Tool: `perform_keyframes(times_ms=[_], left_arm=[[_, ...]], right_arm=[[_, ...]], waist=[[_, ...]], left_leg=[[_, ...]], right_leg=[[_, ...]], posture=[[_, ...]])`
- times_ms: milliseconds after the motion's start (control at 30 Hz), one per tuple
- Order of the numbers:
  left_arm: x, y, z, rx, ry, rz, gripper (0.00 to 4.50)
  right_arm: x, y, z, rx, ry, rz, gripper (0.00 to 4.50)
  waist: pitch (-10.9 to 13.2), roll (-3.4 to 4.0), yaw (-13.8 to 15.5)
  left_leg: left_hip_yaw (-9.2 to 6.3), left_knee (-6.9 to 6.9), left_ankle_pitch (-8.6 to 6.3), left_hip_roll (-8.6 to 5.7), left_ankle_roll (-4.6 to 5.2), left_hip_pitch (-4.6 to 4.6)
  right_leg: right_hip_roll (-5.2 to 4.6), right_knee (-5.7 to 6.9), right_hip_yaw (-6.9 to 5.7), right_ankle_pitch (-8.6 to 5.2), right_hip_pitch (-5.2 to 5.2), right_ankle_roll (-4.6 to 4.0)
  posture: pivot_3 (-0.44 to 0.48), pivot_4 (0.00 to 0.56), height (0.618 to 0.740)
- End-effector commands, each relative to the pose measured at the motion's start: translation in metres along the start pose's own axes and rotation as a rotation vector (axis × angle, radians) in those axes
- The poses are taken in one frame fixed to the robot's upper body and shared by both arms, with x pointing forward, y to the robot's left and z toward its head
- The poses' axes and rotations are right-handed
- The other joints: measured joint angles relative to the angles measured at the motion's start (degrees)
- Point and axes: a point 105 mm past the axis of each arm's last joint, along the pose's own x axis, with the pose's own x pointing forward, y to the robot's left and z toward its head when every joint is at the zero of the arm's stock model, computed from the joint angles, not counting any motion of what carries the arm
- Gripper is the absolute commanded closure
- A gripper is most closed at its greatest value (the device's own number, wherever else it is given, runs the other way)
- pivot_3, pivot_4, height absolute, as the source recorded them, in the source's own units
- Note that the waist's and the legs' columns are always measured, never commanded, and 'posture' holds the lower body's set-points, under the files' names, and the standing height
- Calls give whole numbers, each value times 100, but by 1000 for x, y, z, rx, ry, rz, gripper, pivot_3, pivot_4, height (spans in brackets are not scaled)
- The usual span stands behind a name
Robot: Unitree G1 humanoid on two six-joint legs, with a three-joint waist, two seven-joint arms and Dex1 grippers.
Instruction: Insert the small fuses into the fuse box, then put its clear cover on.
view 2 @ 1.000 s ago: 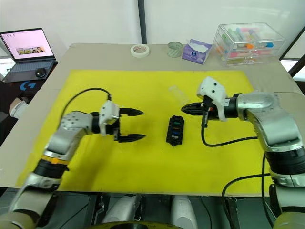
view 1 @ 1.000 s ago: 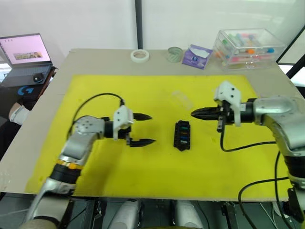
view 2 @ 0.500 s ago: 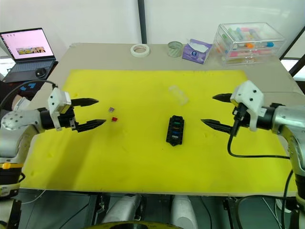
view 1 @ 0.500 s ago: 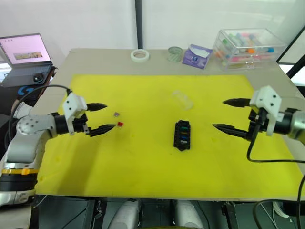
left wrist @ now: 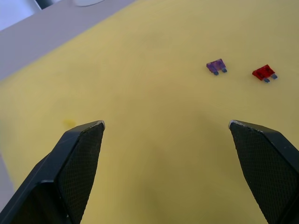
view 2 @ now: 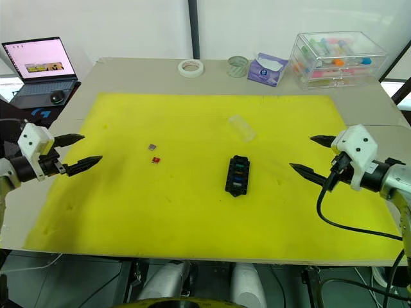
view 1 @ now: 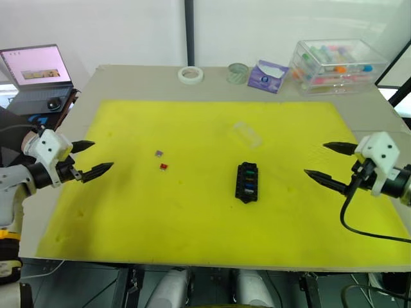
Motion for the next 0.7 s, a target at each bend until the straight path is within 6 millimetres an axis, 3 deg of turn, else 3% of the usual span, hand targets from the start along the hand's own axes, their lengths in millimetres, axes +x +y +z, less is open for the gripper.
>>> perform_keyframes(times_ms=[33, 167, 300, 333, 433, 567, 700], left_arm=[[2, -2, 15, 40, -34, -18, 0], [2, -1, 25, -36, -74, -13, 0], [-1, 5, 42, -192, -189, 35, 0], [-6, 10, 46, -258, -251, 71, 0], [-14, 19, 34, -537, -221, 128, 0], [-17, 12, 21, -772, -102, 161, 0], [-23, -7, 20, -996, -27, 70, 0]], right_arm=[[1, -5, 15, -23, -48, -20, 51], [7, -5, 27, -62, -69, 13, 51], [23, 0, 54, -94, -151, 81, 51], [32, 7, 67, -97, -198, 126, 51], [56, 34, 101, -92, -318, 273, 51], [77, 68, 129, -146, -396, 424, 51], [85, 88, 136, -190, -384, 503, 51]], waist=[[0, 0, -2], [1, 1, -11], [2, 4, -28], [3, 4, -37], [3, 3, -141], [3, 3, -168], [4, 1, -119]], left_leg=[[0, 0, 0, 0, 0, 0], [0, 0, 0, 0, 0, 0], [0, 0, 0, 0, 0, 0], [0, 0, 0, 0, 0, 0], [-4, -2, 0, 8, -1, 0], [-5, -9, 0, 9, 0, -1], [-7, -2, -1, 4, 1, -3]], right_leg=[[0, 0, 0, 0, 0, 0], [0, 1, 0, 0, 0, 0], [0, 1, 1, 0, -1, 0], [1, 1, 0, 0, -1, 0], [7, 2, -3, 0, -4, 0], [9, 6, -1, -1, -11, -1], [5, 8, -2, -1, -10, -1]], posture=[[0, 150, 740], [0, 150, 740], [0, 150, 740], [0, 150, 740], [0, 150, 740], [0, 150, 740], [0, 150, 740]])
